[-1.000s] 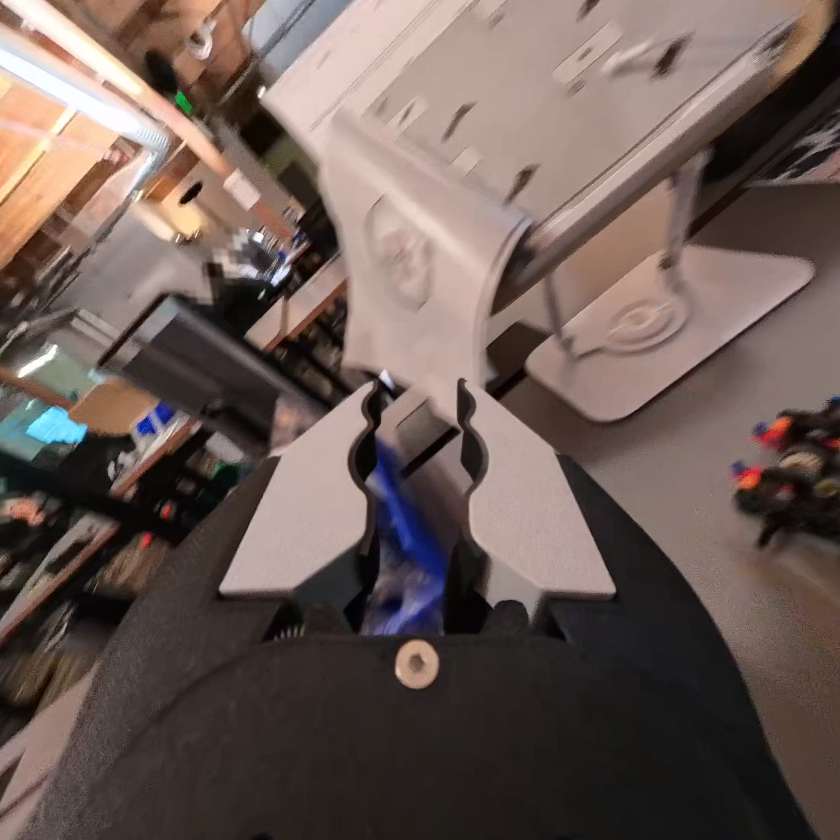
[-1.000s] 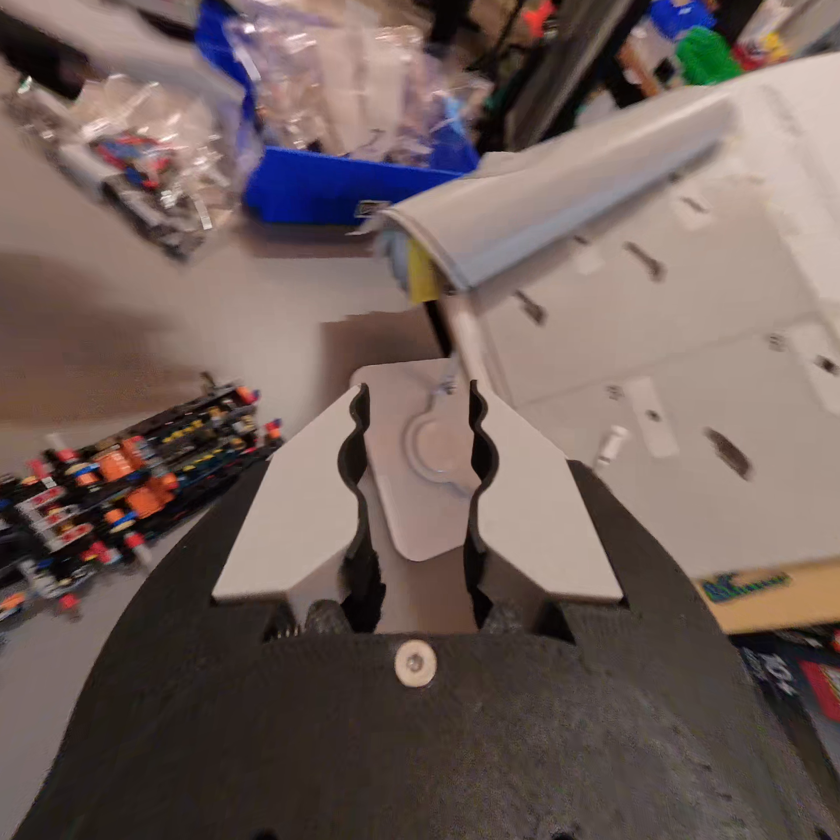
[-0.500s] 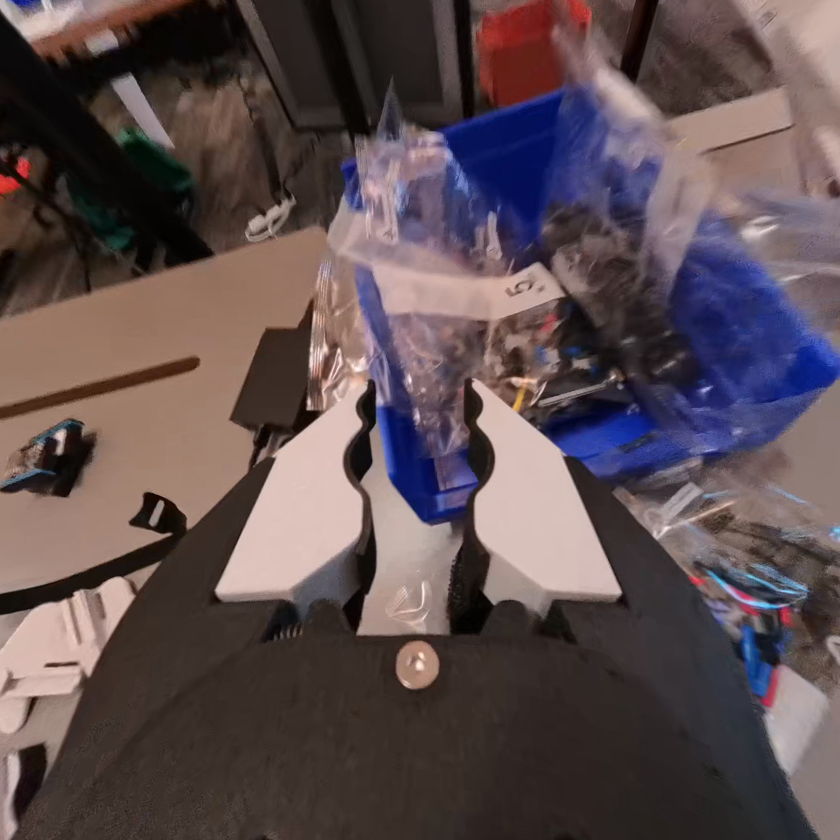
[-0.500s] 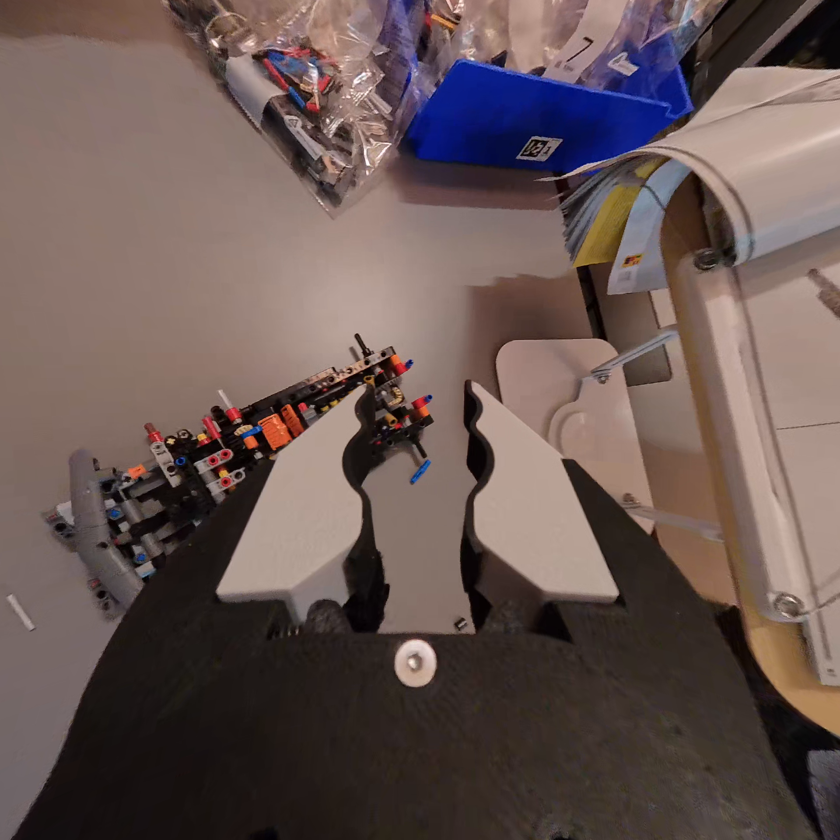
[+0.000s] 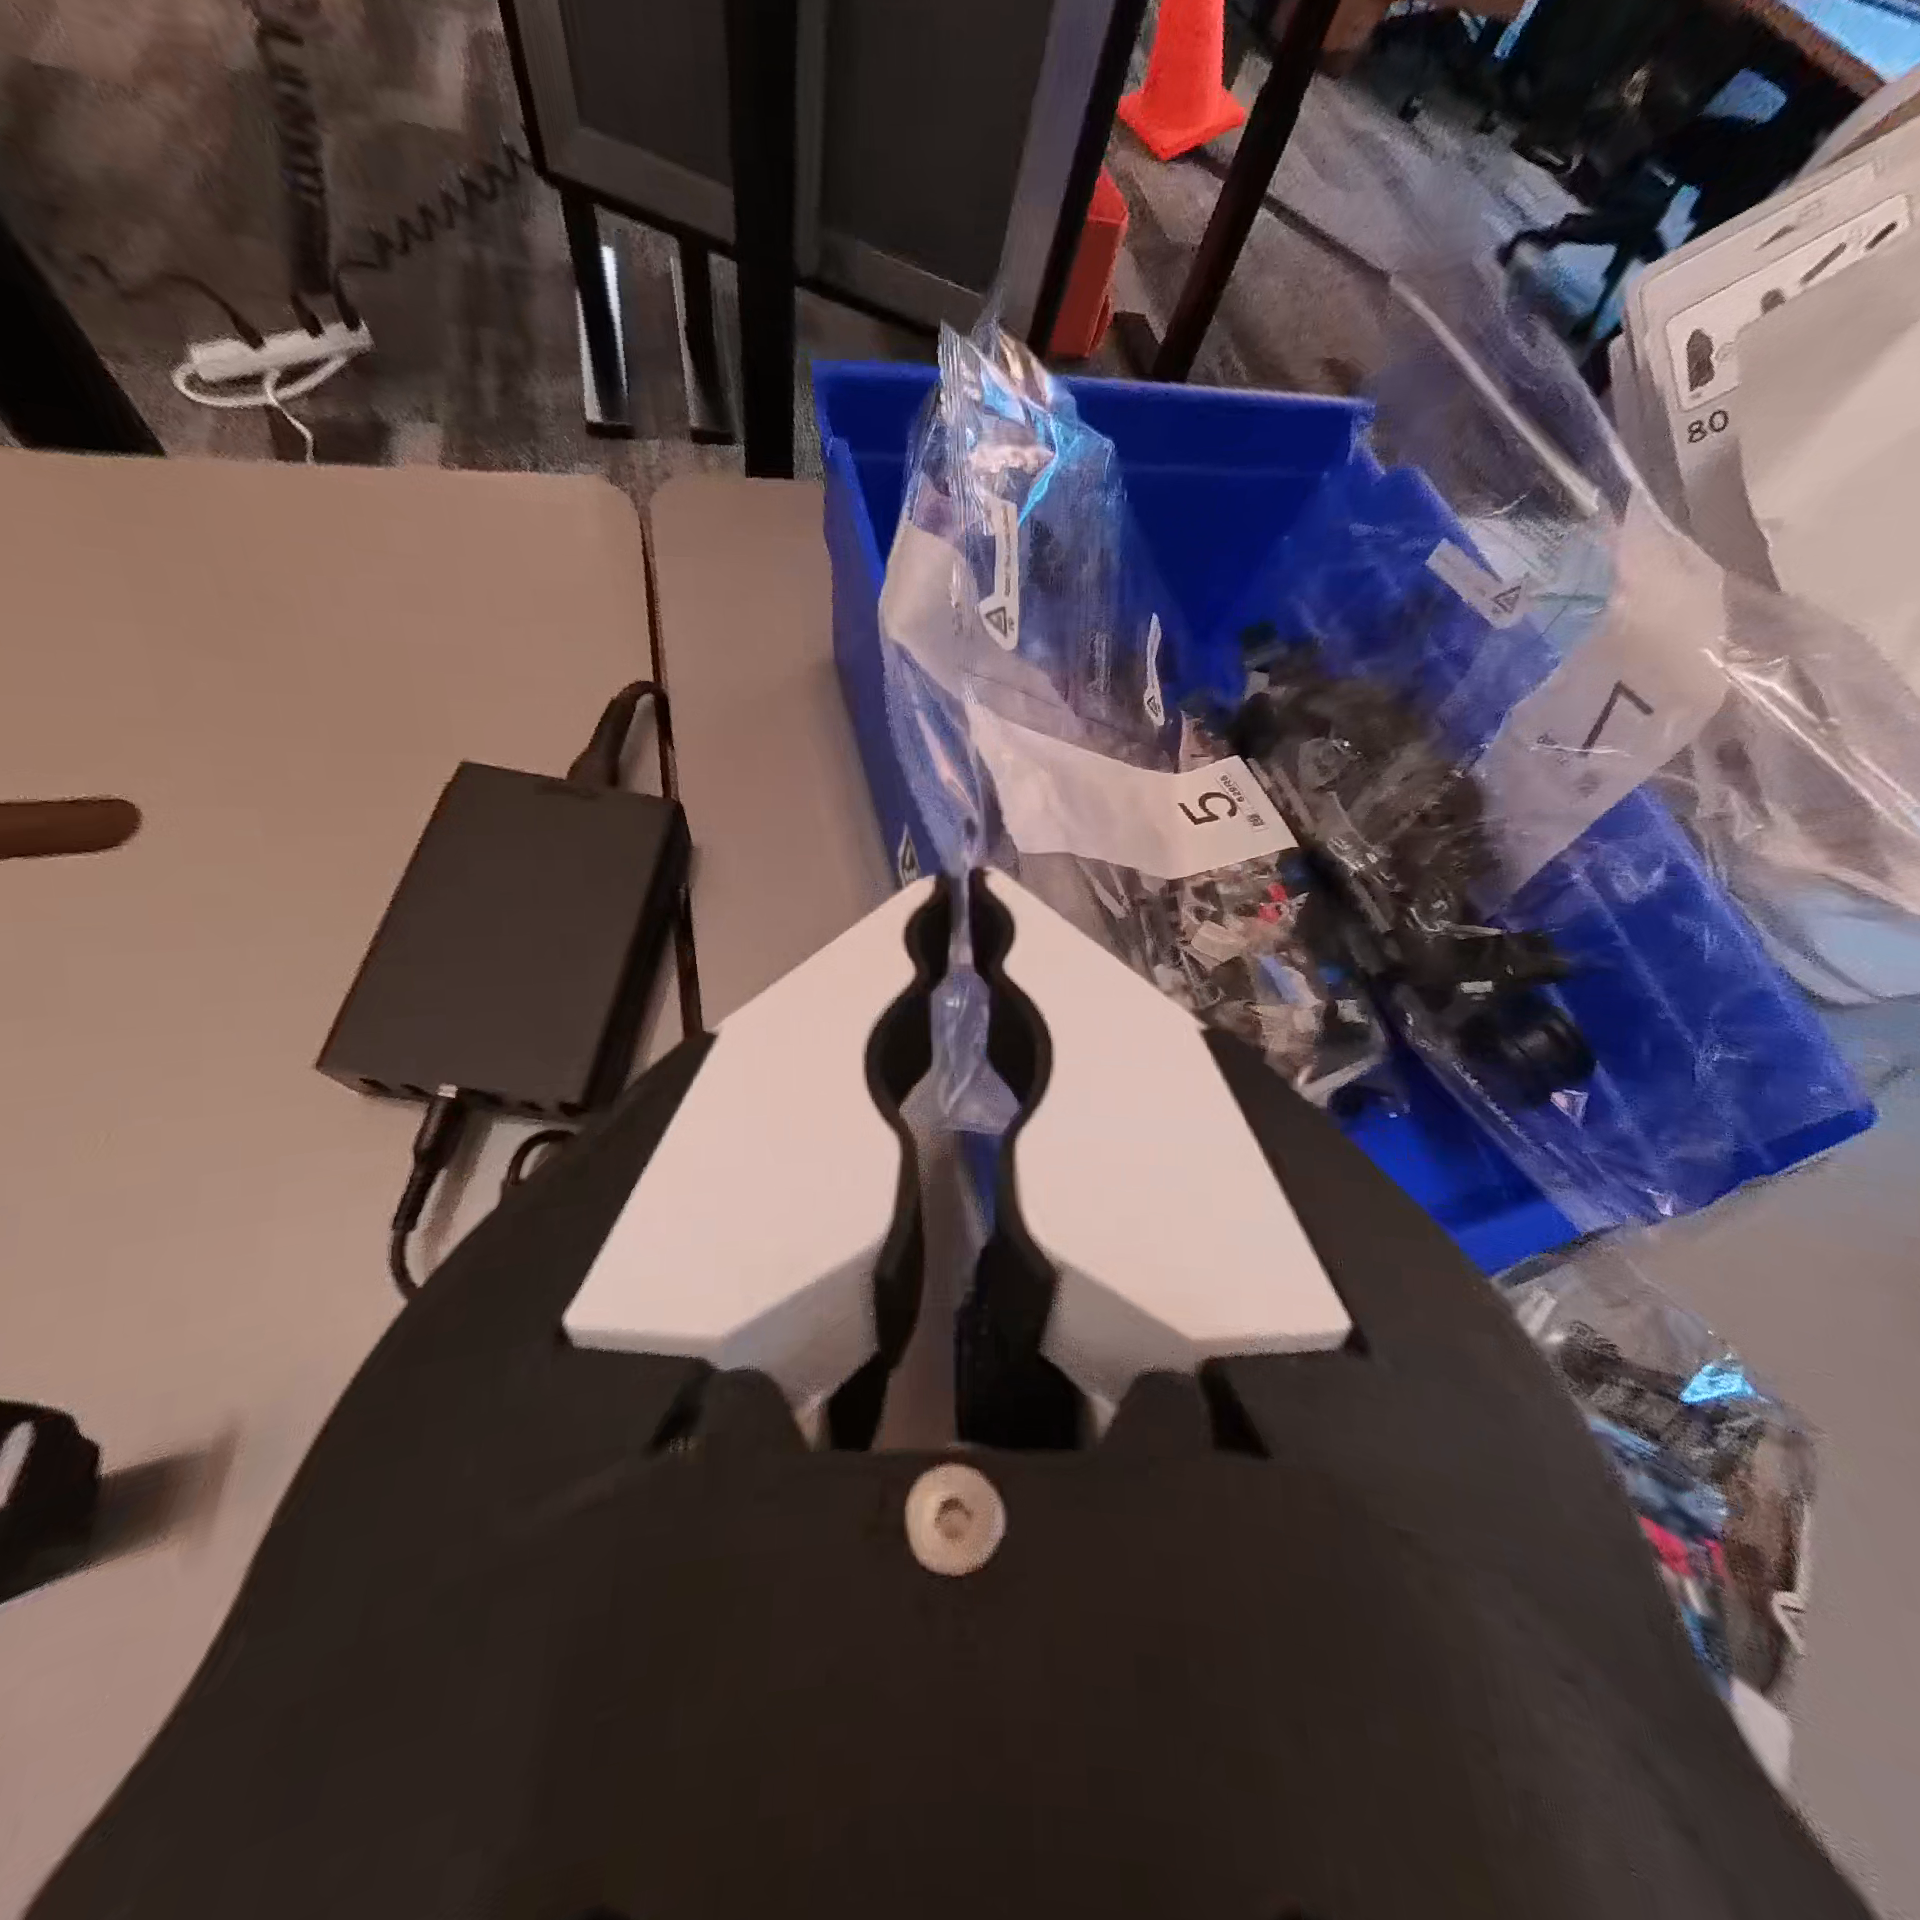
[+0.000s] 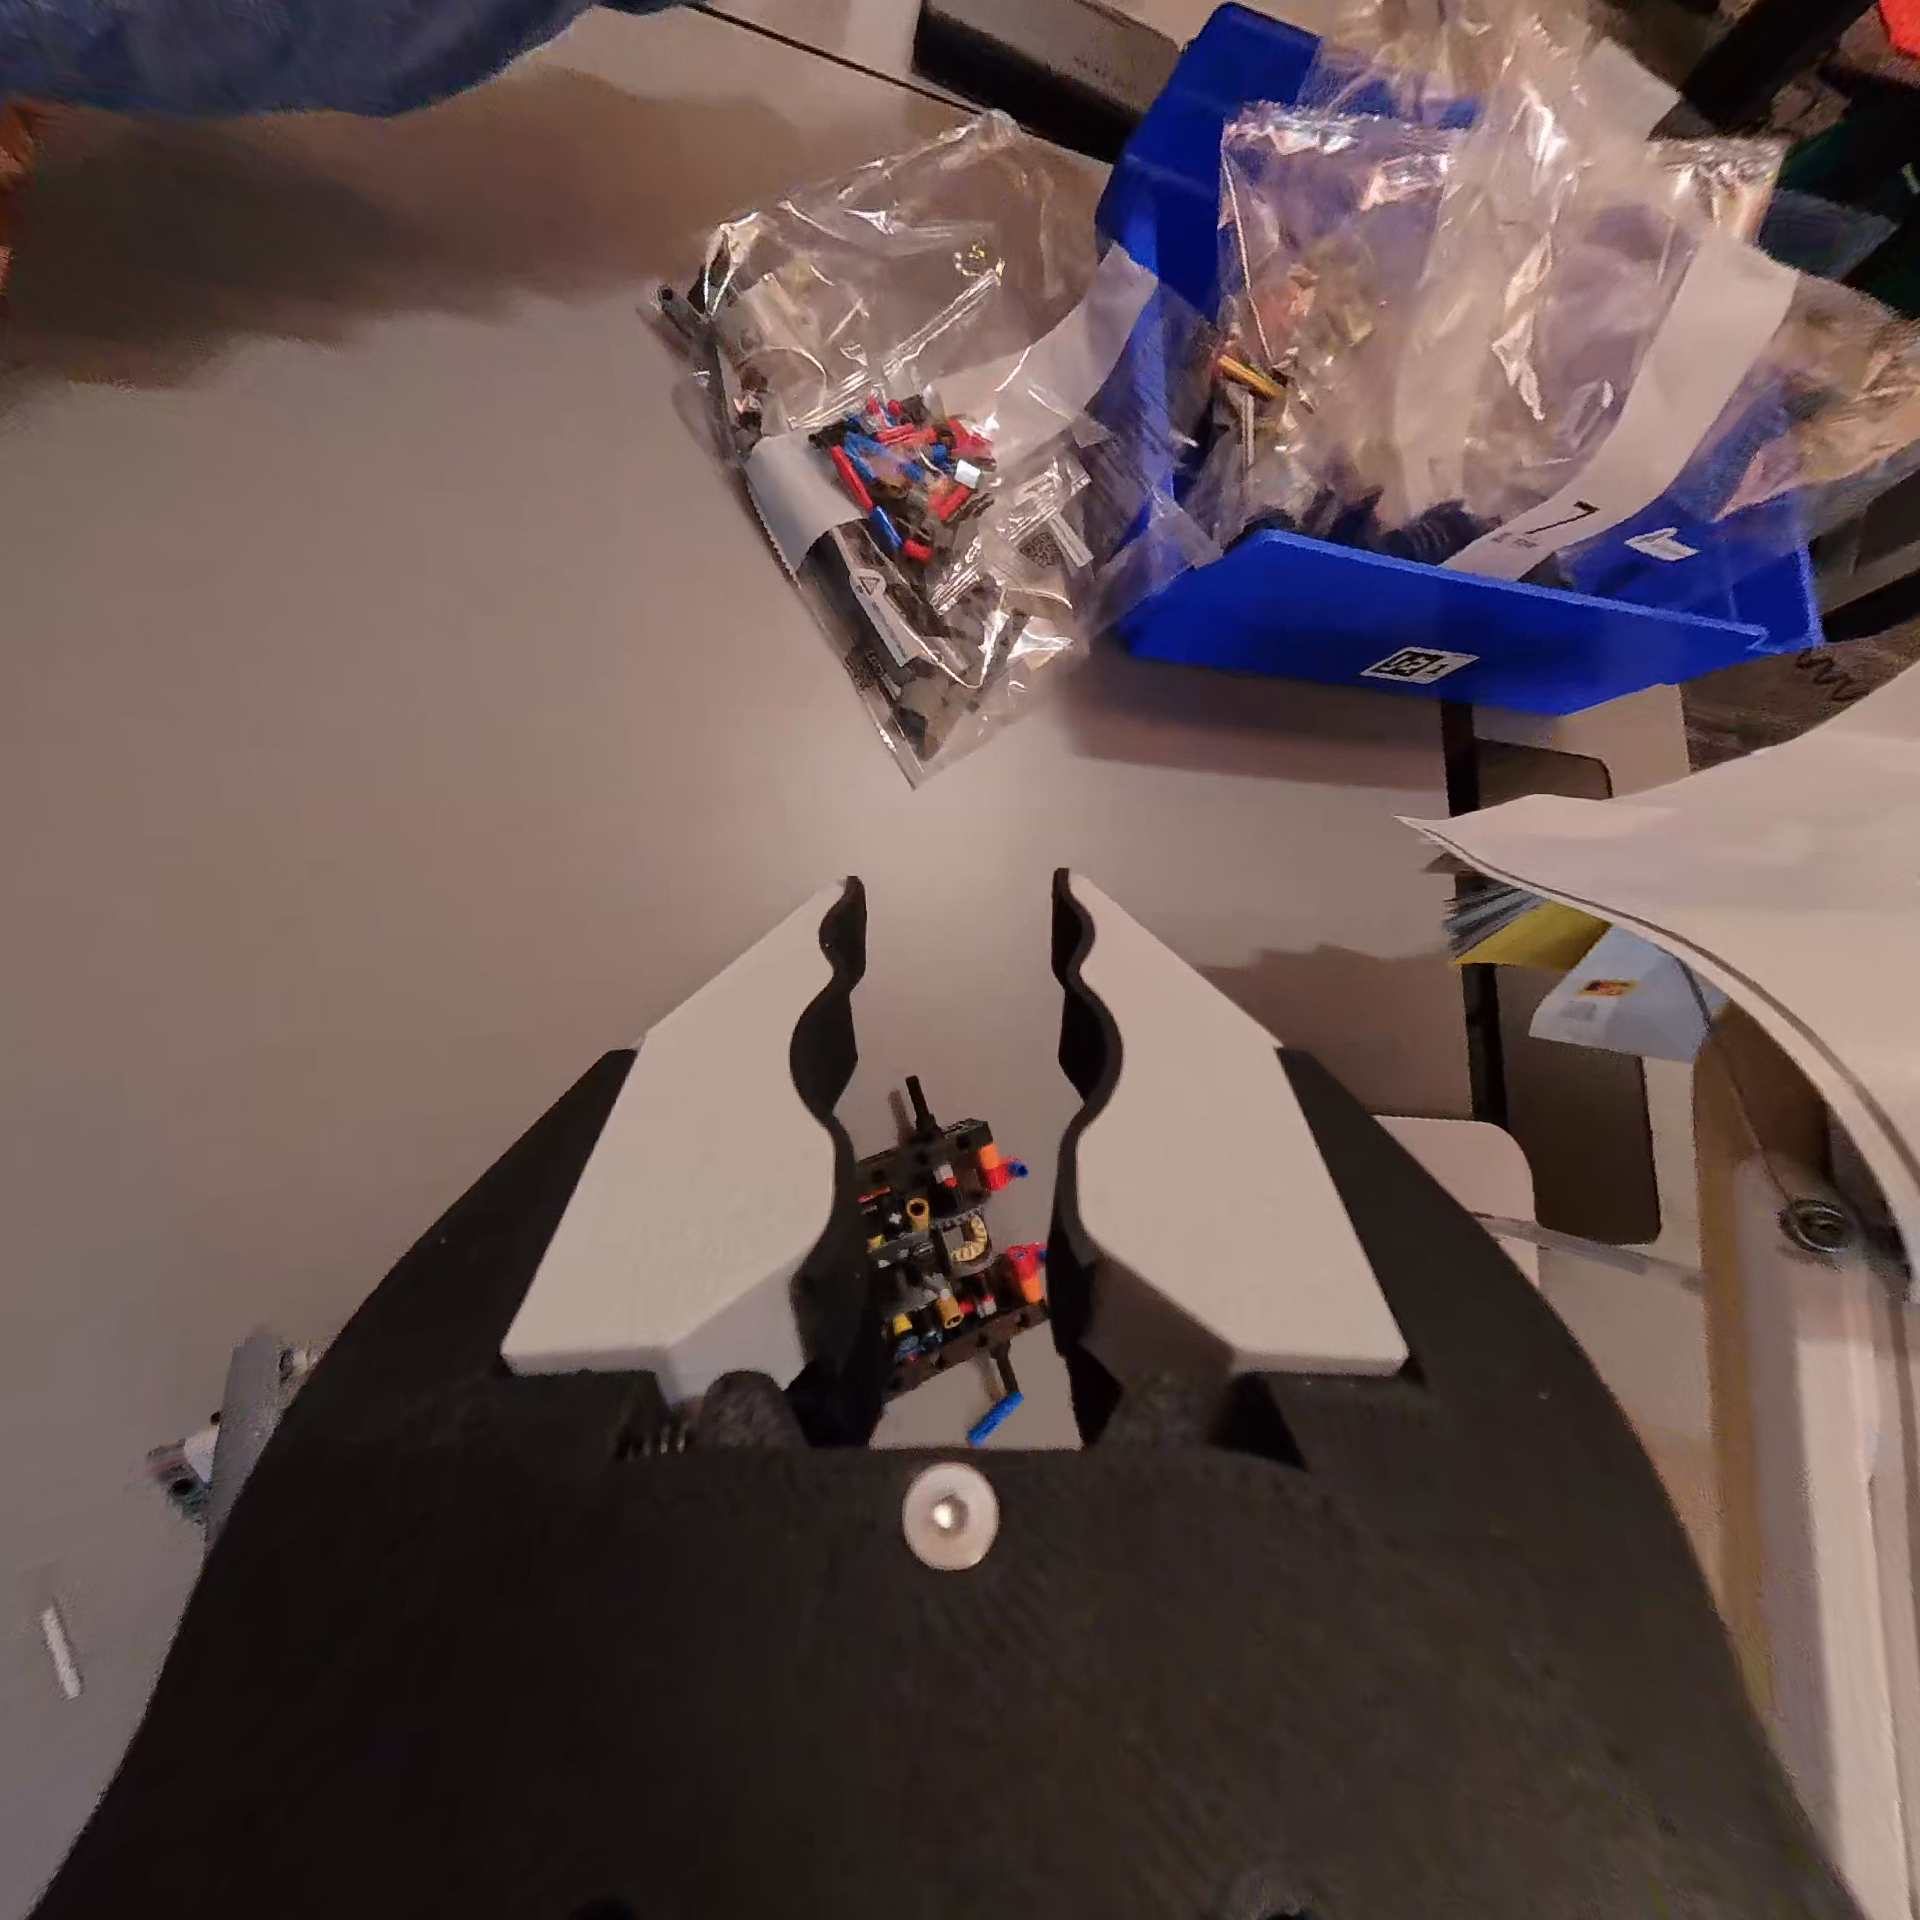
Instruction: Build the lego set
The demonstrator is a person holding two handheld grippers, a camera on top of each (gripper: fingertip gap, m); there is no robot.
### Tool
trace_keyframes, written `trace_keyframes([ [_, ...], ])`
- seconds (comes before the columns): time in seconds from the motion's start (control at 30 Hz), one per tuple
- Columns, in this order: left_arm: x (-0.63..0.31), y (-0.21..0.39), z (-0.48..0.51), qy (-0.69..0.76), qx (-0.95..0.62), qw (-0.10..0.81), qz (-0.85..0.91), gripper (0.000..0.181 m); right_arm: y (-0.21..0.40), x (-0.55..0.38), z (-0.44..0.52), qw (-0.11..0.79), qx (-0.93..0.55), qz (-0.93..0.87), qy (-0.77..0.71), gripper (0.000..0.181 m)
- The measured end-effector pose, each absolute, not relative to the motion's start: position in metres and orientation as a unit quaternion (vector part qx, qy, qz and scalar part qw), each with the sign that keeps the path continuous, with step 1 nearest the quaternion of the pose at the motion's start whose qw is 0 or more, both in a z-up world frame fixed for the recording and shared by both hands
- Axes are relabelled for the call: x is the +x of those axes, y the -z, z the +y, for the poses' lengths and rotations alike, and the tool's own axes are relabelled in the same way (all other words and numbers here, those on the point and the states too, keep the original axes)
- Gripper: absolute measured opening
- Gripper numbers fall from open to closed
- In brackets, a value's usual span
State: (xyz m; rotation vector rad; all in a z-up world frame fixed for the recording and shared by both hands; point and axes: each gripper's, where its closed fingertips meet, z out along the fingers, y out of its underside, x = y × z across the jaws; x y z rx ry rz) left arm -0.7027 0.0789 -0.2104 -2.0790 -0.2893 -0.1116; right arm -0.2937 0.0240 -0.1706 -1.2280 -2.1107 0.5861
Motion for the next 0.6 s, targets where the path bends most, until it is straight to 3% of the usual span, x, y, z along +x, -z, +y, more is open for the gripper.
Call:
trace_keyframes([
  [0.13, -0.698, 0.189, 0.083, 0.001, -0.858, 0.509, -0.077, 0.001, 0.183, -0.291, 0.024, 0.296, -0.471, -0.802, -0.22, 0.032],
  [0.6, -0.692, 0.068, 0.101, -0.064, -0.821, 0.568, 0.0, 0.0, 0.186, -0.26, 0.02, 0.292, -0.481, -0.788, -0.251, 0.028],
])
